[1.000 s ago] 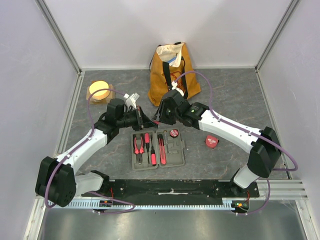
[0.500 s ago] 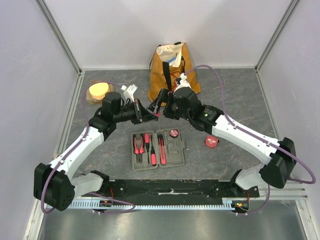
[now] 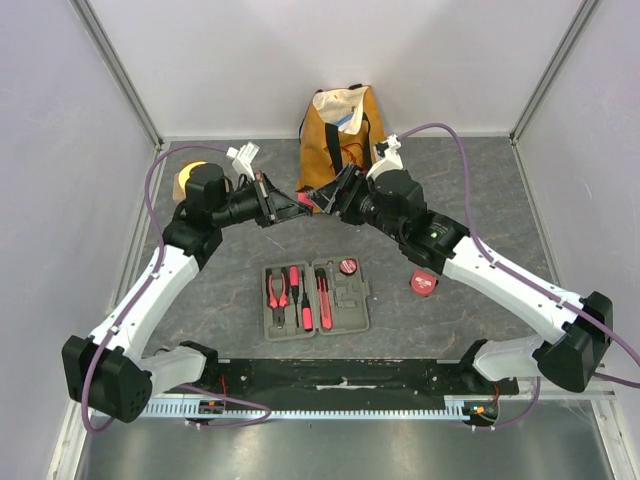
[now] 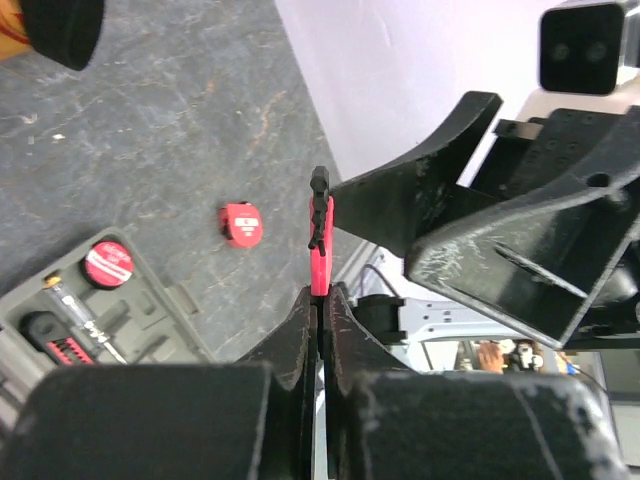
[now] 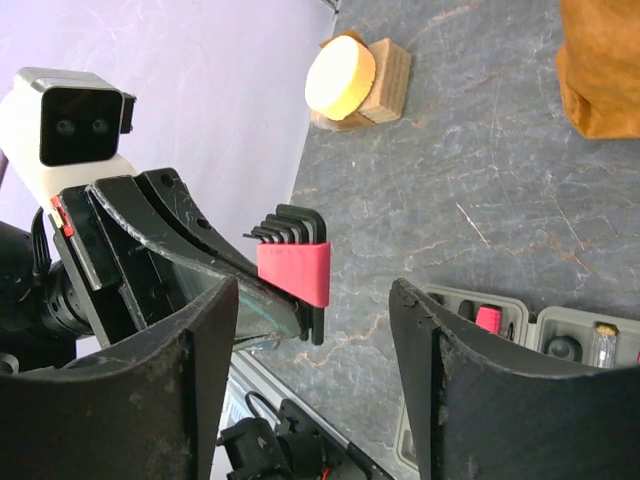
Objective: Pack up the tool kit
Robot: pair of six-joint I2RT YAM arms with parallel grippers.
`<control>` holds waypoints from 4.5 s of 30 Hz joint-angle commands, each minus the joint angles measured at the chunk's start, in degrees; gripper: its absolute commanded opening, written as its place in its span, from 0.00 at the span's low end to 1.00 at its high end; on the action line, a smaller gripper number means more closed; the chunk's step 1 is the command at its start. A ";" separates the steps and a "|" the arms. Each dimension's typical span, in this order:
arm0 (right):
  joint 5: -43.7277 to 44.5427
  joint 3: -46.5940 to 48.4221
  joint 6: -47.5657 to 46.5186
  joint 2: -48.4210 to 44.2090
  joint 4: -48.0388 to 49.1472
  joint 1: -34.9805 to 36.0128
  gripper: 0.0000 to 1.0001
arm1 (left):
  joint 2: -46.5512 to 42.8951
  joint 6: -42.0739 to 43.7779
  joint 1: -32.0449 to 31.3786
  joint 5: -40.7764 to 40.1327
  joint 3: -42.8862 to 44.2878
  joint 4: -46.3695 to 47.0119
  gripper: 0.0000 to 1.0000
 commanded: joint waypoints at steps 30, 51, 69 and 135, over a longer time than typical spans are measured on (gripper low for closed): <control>-4.87 -3.83 1.32 -6.90 12.69 -0.97 0.34 | -0.25 -41.83 0.50 13.85 -9.81 36.53 0.02; -11.03 -2.25 2.37 -3.04 12.60 -1.58 0.29 | -0.70 -41.83 0.59 14.02 -10.42 36.79 0.03; -7.69 -4.80 -0.61 -5.93 2.41 -5.97 0.00 | -3.77 -23.14 2.43 12.09 -12.45 13.89 0.72; -7.16 -30.37 -13.63 7.42 3.72 -3.43 0.00 | -0.43 -1.48 6.74 -16.83 -31.52 -10.84 0.63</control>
